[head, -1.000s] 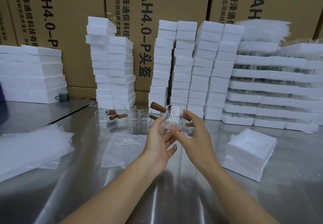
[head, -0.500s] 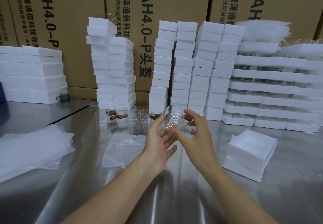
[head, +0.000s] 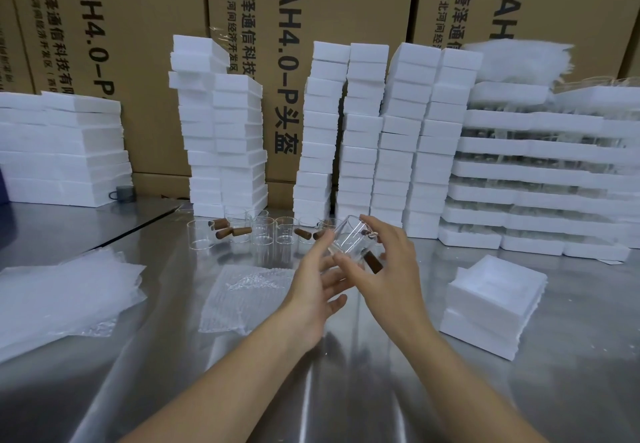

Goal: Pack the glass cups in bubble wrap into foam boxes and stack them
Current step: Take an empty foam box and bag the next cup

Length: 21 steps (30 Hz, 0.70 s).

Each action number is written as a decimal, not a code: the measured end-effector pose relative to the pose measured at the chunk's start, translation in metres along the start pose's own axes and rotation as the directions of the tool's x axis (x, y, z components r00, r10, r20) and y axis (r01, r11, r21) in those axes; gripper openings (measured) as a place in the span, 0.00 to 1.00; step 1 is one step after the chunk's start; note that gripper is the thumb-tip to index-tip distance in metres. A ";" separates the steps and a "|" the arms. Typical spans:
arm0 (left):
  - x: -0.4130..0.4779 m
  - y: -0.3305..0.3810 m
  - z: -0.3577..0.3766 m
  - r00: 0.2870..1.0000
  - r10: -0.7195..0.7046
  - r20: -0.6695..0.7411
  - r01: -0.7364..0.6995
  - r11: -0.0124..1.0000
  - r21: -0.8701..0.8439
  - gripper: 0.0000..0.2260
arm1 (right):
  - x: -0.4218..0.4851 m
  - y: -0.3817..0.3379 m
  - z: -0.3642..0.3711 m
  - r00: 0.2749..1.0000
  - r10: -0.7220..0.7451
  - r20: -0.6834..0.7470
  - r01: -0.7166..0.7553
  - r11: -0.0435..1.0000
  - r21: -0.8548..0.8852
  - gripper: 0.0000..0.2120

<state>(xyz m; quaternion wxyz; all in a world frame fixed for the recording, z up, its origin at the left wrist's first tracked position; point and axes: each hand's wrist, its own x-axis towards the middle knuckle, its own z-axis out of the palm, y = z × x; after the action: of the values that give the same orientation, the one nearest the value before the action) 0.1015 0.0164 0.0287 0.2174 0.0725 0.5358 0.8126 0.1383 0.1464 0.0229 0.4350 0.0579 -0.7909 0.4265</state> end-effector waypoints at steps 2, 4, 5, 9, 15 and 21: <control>0.003 -0.001 -0.002 1.000 -0.017 -0.005 0.017 1.000 -0.014 0.34 | 0.000 0.000 -0.001 0.998 0.037 0.049 -0.036 0.999 -0.010 0.34; 0.007 0.001 -0.005 1.000 -0.021 -0.019 0.019 0.998 -0.065 0.35 | -0.001 0.001 -0.002 0.990 0.103 0.095 -0.101 0.994 -0.030 0.36; 0.008 0.002 -0.006 0.999 -0.019 -0.028 0.016 0.995 -0.097 0.35 | -0.002 0.002 -0.002 0.986 0.127 0.110 -0.122 0.991 -0.054 0.35; 0.016 0.007 -0.015 0.995 0.016 -0.103 -0.025 0.997 -0.079 0.33 | -0.002 0.002 -0.003 0.976 0.167 0.136 -0.155 0.983 -0.094 0.19; 0.021 0.015 -0.024 0.959 0.268 -0.093 -0.208 0.886 0.414 0.37 | -0.001 -0.003 -0.003 0.956 0.201 0.215 -0.205 0.979 -0.001 0.15; 0.026 0.004 -0.054 0.862 0.505 0.036 -0.059 0.030 0.998 0.21 | 0.006 0.008 -0.007 0.878 0.463 0.123 -0.477 0.870 0.127 0.18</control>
<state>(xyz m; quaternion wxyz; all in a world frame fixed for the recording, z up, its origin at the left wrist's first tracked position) 0.0576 -0.0193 0.0070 -0.1503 0.1681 0.9372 0.2659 0.1353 0.1580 0.0235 0.2768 -0.0842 -0.7647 0.5758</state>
